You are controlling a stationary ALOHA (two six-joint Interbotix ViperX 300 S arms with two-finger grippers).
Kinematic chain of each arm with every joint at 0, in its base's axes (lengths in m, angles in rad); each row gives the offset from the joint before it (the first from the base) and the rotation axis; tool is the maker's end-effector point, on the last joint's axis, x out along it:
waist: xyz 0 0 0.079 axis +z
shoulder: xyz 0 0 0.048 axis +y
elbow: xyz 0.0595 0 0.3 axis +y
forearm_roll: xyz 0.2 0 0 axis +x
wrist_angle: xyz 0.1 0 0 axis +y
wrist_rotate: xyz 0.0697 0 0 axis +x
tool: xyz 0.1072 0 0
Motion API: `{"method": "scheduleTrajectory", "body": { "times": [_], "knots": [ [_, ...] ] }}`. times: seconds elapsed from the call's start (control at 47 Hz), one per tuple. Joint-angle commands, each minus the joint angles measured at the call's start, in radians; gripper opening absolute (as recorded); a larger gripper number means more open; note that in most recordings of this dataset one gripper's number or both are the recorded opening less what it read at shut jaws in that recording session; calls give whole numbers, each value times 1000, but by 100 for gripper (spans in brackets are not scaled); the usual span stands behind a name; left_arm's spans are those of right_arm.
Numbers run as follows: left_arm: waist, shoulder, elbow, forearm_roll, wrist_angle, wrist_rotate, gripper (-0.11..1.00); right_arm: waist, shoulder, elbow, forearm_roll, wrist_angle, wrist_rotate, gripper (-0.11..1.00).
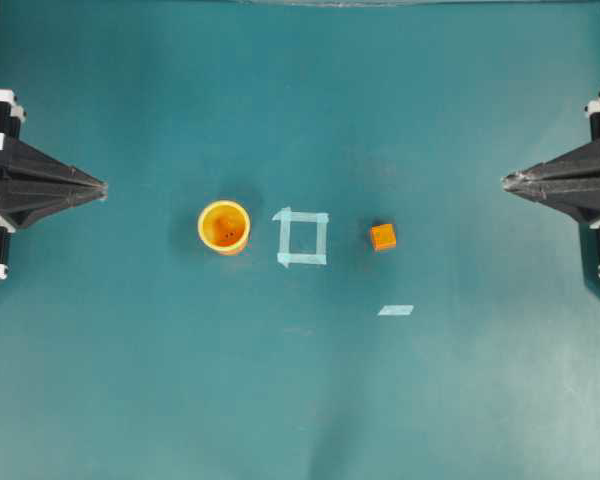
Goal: Move the block to the right with right arm.
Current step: 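Move the right gripper leftward toward the orange cube, then lower the open right gripper around the orange cube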
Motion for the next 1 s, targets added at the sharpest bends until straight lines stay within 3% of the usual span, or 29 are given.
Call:
{"method": "scheduleTrajectory", "body": {
  "times": [0.0, 0.617, 0.978],
  "knots": [
    [2, 8, -31, 2, 14, -25, 0, 0, 17, -20, 15, -6, 38, 0],
    [3, 9, -35, 0, 28, -52, 0, -17, 321, -135, 37, 23, 48, 2],
    [3, 11, -38, 0, 28, -52, 0, -49, 407, -161, 37, 31, 48, 33]
  ]
}}
